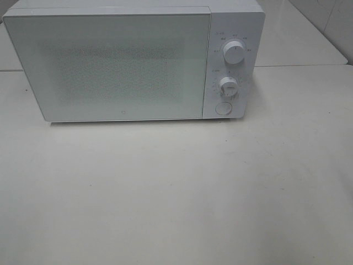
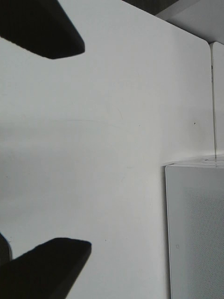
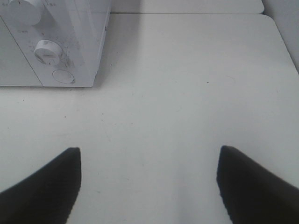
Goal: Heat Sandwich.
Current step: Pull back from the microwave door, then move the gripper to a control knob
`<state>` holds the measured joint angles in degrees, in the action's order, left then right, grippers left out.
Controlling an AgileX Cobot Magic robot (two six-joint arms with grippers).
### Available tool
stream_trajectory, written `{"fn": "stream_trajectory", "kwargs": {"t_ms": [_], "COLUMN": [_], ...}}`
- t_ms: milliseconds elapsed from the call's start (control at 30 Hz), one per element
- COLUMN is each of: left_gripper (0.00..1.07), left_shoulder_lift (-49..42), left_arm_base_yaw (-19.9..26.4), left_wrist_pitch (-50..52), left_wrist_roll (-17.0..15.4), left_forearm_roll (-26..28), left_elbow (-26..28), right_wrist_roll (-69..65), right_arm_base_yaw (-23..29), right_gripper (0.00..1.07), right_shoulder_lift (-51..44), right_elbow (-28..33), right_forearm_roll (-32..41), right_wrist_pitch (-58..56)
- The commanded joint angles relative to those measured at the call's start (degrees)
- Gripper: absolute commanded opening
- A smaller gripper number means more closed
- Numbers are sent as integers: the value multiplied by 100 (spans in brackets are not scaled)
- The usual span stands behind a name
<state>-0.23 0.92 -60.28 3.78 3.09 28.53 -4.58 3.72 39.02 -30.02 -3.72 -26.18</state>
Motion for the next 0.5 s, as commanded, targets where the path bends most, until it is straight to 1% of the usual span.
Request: {"fn": "stream_trajectory", "kwargs": {"t_ms": [33,133,167,300,333,467,500], "left_gripper": [101,101,101,101,101,101,101], "left_shoulder_lift": [-160,-160,-160,-160,-160,-160,-160], "left_arm_base_yaw": [-6,-6,-6,-6,-6,-6,-6], "left_wrist_pitch": [74,74,74,74,74,74,74], "left_wrist_roll": [-29,-29,-29,-29,-29,-29,-29], "left_forearm_roll": [40,40,40,40,40,40,40], "left_elbow": [-17,-17,-17,-17,-17,-17,-17], "right_wrist_roll": [46,-29,-69,-86,-92,-120,-235], "right_arm_base_yaw": [-29,-29,-29,-29,-29,-29,-29], "right_gripper": [76,76,76,76,76,76,76], "right_shoulder_lift": [344,521,676,951,1106,1329,1507], "right_elbow": [6,6,6,6,6,6,6], "right_forearm_roll": [17,17,17,17,17,17,17], "right_wrist_pitch": [619,888,1175,1610,1902,2355,2618]}}
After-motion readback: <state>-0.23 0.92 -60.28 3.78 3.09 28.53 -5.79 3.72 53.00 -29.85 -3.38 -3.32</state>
